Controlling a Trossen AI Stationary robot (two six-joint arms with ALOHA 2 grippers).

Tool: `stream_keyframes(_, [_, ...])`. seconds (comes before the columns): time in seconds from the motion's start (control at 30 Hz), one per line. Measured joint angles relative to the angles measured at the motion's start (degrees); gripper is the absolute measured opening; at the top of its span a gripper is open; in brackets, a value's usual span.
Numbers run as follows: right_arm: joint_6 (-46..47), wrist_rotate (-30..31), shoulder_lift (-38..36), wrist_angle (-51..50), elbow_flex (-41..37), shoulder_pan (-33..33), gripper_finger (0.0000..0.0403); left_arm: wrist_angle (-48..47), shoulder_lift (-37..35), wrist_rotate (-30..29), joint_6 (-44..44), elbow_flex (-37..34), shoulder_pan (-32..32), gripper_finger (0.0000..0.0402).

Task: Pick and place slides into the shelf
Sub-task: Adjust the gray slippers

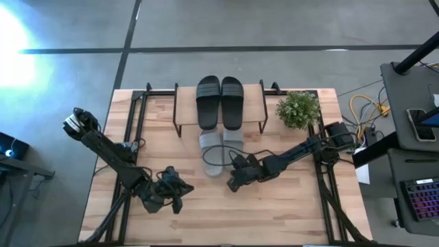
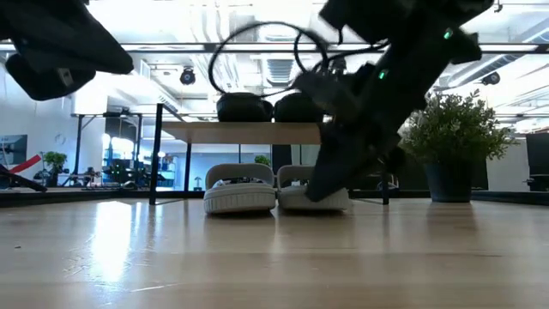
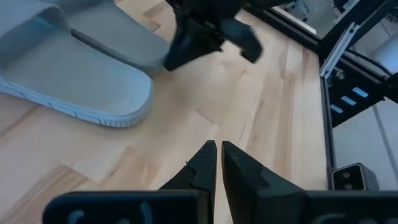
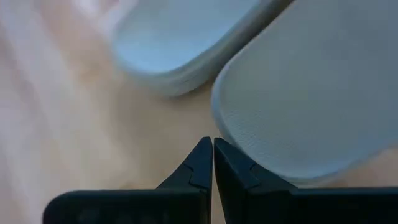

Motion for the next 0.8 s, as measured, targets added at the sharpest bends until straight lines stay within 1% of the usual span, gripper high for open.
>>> stream_keyframes(0.07, [0.36, 1.62, -0.14, -2.27, -0.14, -1.04, 0.0009, -0.06, 0.01, 0.00, 0.00, 0.00, 0.00, 0.0010])
stream_keyframes(0.2, [-2.09, 1.64, -0.42, -1.88, -0.09, -3.09, 0.0009, -0.11, 0.03, 0.00, 0.00, 0.00, 0.00, 0.0010])
stream_keyframes(0.47, [-6.72, -2.07, -0.42, -1.77, 2.42, -5.99, 0.0009, -0.13, 0.05, 0.00, 0.02, -0.09, 0.00, 0.0010])
stream_keyframes(0.6, [-8.35, -5.09, -0.90, -3.14, 4.46, -5.79, 0.0009, -0.13, 0.05, 0.01, -0.03, -0.22, 0.00, 0.0010])
stream_keyframes(0.8, [-8.80, -5.81, -1.38, -8.93, 7.29, -2.81, 0.0009, 0.94, 0.36, 0.20, -0.35, -0.57, 0.11, 0.0010])
